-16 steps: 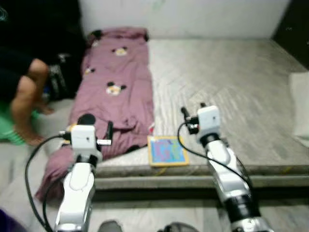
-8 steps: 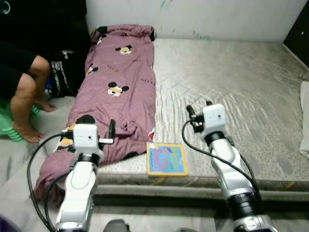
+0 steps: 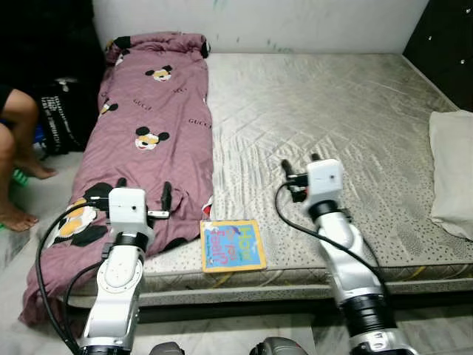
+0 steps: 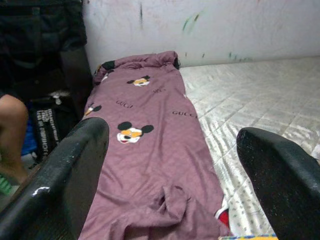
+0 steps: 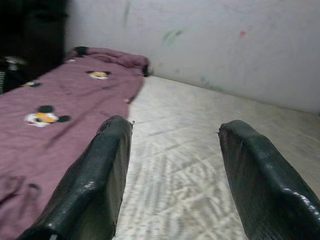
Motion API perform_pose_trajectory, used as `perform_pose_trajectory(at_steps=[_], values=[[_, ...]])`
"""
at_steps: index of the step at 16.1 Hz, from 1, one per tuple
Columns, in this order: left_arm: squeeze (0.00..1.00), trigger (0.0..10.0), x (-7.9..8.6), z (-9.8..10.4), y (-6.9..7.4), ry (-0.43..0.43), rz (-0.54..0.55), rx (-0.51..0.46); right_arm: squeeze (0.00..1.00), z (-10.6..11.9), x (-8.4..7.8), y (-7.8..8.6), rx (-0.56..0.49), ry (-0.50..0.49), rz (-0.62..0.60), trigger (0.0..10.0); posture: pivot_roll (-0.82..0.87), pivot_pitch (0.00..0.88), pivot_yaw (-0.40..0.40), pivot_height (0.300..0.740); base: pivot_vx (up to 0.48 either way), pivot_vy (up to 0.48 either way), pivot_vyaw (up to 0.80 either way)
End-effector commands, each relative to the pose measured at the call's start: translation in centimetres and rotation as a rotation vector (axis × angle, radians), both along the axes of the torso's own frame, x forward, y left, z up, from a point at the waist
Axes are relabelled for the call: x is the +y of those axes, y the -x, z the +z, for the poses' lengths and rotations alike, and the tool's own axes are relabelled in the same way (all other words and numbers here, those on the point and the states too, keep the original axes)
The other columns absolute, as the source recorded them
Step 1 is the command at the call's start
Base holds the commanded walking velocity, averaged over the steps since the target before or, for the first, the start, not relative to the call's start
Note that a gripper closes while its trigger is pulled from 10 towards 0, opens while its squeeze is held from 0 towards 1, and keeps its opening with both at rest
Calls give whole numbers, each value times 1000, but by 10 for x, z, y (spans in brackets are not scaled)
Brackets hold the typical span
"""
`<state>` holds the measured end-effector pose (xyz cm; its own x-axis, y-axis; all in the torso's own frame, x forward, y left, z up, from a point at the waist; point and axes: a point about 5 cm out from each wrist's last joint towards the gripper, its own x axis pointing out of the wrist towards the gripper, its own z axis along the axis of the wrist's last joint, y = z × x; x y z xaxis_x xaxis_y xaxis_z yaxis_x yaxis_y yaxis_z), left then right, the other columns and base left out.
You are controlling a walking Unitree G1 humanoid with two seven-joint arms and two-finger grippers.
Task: Clean up the room
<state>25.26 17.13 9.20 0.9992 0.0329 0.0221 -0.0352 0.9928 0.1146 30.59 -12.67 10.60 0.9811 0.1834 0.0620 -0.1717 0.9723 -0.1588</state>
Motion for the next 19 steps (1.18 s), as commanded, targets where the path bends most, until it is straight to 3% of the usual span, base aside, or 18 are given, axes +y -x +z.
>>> perform_pose_trajectory(at_steps=[1,3,19], values=[[0,10000,0,1,-3,-17,-8,-2,0,2,0,-2,-5,-6,-6,10000,-39,10,-15,740,0,0,-506],[0,10000,-2,3,-5,-16,-23,-8,0,2,1,-3,-6,-4,-7,10000,-32,15,-14,740,0,0,-522],[0,10000,-4,2,-9,-7,-28,-7,0,1,3,-5,-9,-1,-1,10000,-31,0,-15,740,0,-349,0]])
